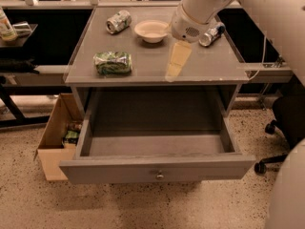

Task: Place green can into top drawer

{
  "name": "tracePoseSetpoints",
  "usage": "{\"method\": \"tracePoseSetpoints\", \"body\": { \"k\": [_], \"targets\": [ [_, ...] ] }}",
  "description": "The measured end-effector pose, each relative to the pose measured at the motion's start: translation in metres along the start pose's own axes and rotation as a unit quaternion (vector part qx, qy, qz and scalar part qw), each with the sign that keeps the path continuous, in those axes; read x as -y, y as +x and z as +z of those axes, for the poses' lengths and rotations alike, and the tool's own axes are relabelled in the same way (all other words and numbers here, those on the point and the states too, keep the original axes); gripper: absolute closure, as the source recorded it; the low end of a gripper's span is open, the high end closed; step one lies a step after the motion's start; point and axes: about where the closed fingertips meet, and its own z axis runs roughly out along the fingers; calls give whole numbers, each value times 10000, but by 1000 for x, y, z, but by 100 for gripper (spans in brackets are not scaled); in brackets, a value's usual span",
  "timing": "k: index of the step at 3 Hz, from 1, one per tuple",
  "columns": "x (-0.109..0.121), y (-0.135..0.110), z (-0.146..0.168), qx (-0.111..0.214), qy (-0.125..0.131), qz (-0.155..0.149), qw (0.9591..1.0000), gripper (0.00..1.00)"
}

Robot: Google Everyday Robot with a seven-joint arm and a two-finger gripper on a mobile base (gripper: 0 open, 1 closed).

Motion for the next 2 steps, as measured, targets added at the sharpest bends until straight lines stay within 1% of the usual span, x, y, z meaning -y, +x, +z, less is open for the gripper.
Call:
{"method": "tracePoseSetpoints", "body": {
  "k": [1,2],
  "targets": [
    [6,-22,17,182,-89,92,9998,0],
    [11,-38,38,335,-244,199,9989,0]
  ]
}}
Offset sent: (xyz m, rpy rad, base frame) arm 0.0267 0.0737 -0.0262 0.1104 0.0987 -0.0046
